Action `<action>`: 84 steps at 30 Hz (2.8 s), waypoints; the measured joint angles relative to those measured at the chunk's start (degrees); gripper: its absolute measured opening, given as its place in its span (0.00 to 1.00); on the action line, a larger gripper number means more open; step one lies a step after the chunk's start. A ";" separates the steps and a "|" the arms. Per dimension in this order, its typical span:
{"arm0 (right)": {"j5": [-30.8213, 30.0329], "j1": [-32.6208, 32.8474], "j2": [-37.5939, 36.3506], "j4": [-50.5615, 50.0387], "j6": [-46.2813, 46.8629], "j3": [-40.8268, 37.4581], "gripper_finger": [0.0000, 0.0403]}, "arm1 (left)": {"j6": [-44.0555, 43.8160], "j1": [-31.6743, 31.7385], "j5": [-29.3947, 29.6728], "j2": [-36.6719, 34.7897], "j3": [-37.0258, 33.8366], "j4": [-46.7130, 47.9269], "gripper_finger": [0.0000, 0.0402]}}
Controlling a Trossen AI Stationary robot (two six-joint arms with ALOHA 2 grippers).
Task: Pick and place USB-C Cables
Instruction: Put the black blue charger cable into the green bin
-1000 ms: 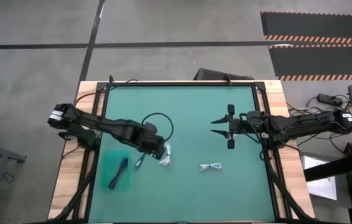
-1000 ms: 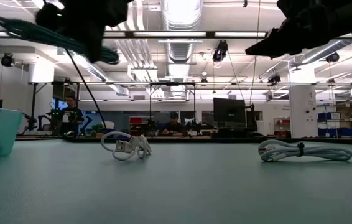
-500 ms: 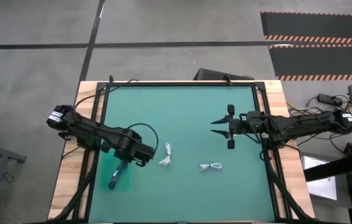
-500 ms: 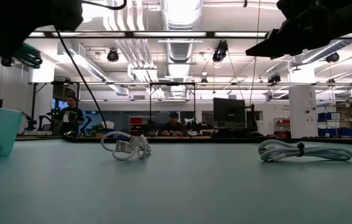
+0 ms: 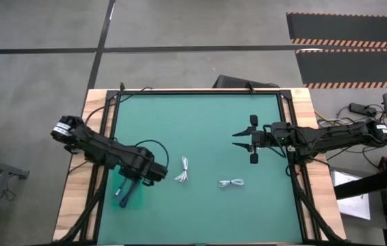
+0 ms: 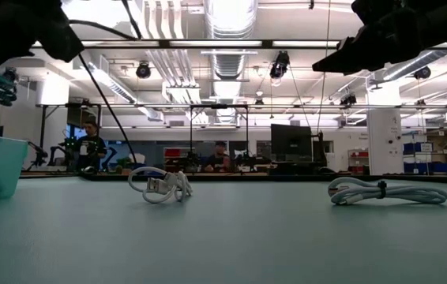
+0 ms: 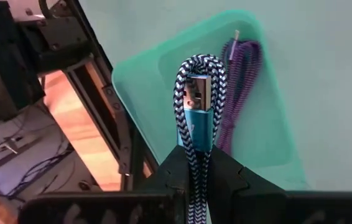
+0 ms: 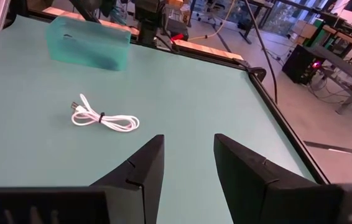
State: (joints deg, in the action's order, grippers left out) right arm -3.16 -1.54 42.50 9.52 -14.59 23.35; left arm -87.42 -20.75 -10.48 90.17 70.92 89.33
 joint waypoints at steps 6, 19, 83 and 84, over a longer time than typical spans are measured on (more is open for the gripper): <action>0.00 0.00 0.00 -0.09 0.00 0.00 0.33 | -0.76 0.00 0.80 0.00 -2.48 -0.25 0.03; 0.02 0.00 0.02 -0.55 0.02 0.00 0.33 | -8.32 -3.71 4.20 0.00 -4.81 -3.11 0.03; 0.02 0.01 0.02 -1.57 0.63 -0.02 0.33 | -1.90 -9.01 9.10 -15.44 -20.02 -23.99 0.03; 0.02 0.01 0.02 -1.57 0.61 -0.01 0.33 | -1.92 -9.01 8.64 -15.70 -20.34 -23.91 0.03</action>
State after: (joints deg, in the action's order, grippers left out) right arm -3.14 -1.53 42.52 7.94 -13.98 23.34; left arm -89.34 -29.76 -1.84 74.47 50.58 65.42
